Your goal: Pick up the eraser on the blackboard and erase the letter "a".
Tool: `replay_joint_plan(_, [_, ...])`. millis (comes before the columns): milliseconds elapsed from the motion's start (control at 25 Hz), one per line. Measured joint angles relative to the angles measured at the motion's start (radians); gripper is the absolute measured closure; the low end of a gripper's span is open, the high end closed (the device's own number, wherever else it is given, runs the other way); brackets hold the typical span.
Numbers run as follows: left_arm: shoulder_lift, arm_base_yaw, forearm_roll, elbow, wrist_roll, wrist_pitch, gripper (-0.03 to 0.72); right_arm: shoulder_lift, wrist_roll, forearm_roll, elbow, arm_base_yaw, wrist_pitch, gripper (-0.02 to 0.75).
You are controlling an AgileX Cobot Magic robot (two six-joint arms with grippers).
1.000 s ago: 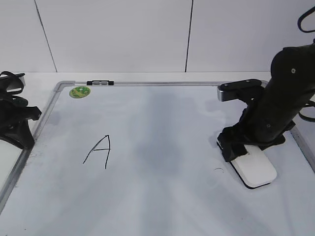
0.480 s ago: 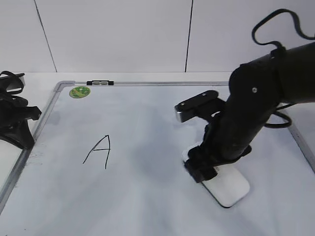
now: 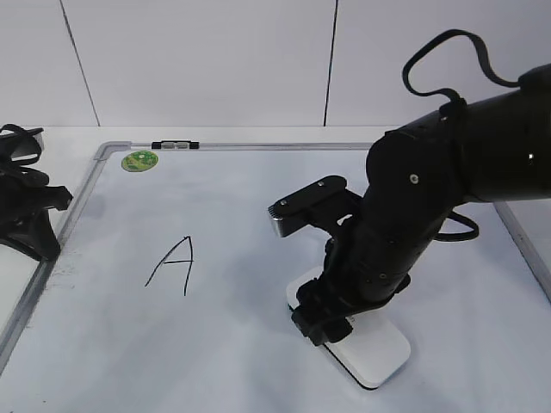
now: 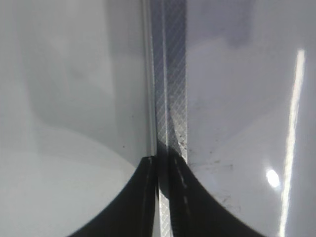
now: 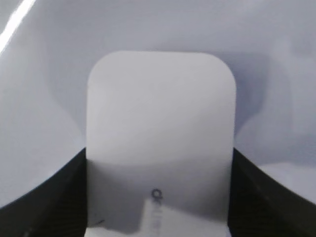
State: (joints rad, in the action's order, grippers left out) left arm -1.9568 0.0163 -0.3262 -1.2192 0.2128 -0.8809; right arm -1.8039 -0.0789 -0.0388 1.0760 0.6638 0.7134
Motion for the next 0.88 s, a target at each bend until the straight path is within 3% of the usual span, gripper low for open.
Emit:
replay_joint_plan(160, [0.0, 0.0, 0.0, 0.0, 0.0, 0.0, 0.638, -0.002, 0.004, 0.007, 0.0, -0.053, -0.003, 0.172])
replay_joint_plan(520, [0.0, 0.0, 0.0, 0.0, 0.0, 0.0, 0.637, -0.002, 0.015, 0.039, 0.0, -0.278, -0.018, 0.172])
replay_joint_plan(880, [0.0, 0.0, 0.0, 0.0, 0.0, -0.002, 0.638, 0.101, 0.019, 0.044, -0.008, -0.301, 0.018, 0.172])
